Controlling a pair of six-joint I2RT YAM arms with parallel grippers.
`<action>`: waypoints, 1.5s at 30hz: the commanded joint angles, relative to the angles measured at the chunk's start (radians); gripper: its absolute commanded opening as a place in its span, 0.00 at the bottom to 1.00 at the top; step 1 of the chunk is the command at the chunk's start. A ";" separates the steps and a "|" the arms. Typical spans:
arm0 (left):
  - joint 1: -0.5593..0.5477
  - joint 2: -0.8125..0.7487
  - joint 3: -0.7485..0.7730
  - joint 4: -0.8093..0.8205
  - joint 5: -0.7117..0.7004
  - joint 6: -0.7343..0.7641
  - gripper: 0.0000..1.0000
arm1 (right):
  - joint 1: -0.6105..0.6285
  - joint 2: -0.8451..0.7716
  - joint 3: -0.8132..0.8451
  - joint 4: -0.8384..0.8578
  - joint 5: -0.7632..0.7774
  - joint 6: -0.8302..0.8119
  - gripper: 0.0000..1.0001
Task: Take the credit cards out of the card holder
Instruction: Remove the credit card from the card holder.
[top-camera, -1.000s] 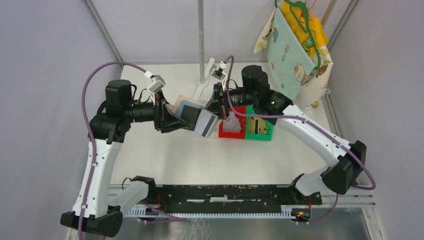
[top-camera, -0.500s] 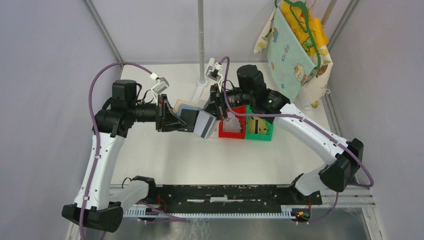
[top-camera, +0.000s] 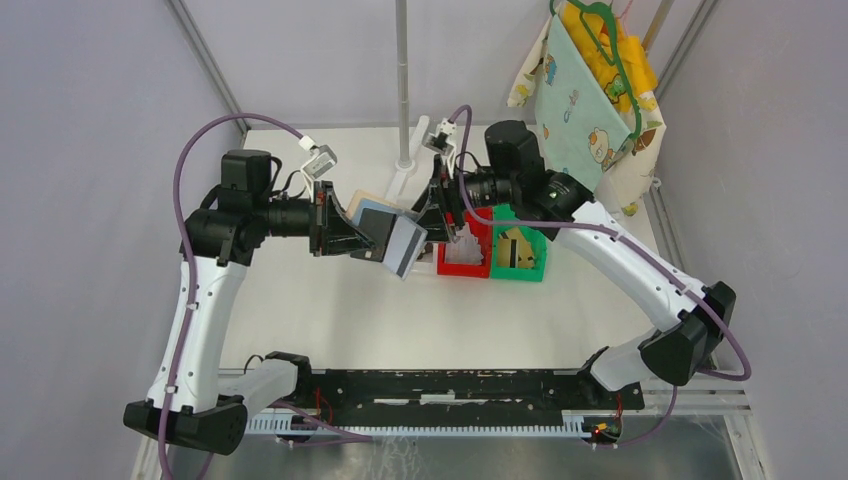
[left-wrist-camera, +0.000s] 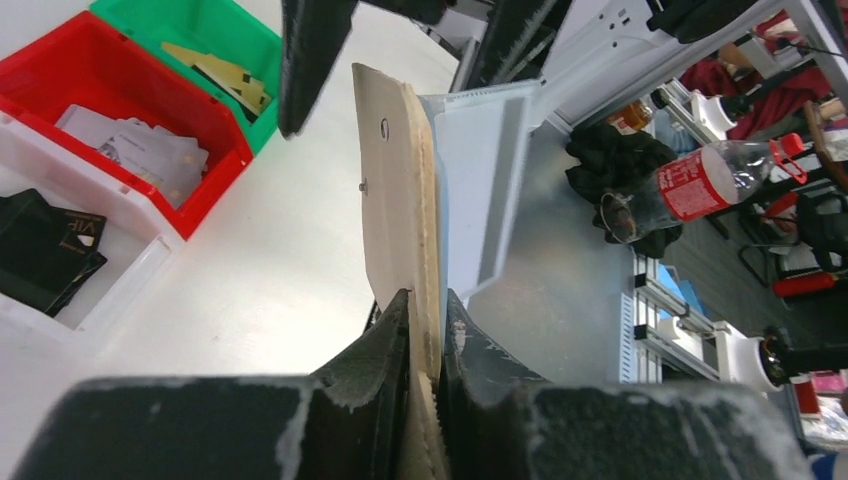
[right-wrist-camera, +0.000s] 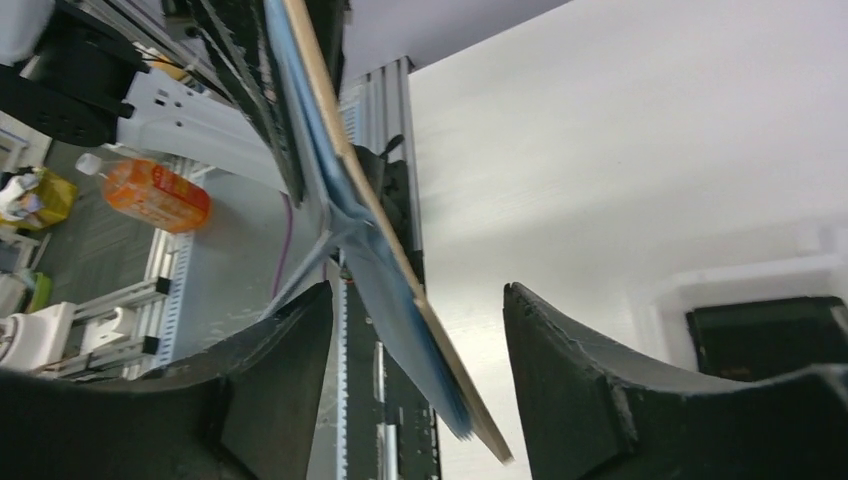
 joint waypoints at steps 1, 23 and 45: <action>-0.001 0.010 0.063 -0.034 0.107 -0.004 0.18 | -0.067 -0.066 0.066 -0.102 0.036 -0.123 0.70; -0.003 0.019 0.085 -0.147 0.167 0.107 0.10 | 0.036 -0.067 0.050 0.219 -0.110 -0.056 0.88; -0.004 0.017 0.085 -0.191 0.165 0.143 0.53 | 0.114 0.014 -0.002 0.439 -0.146 0.108 0.00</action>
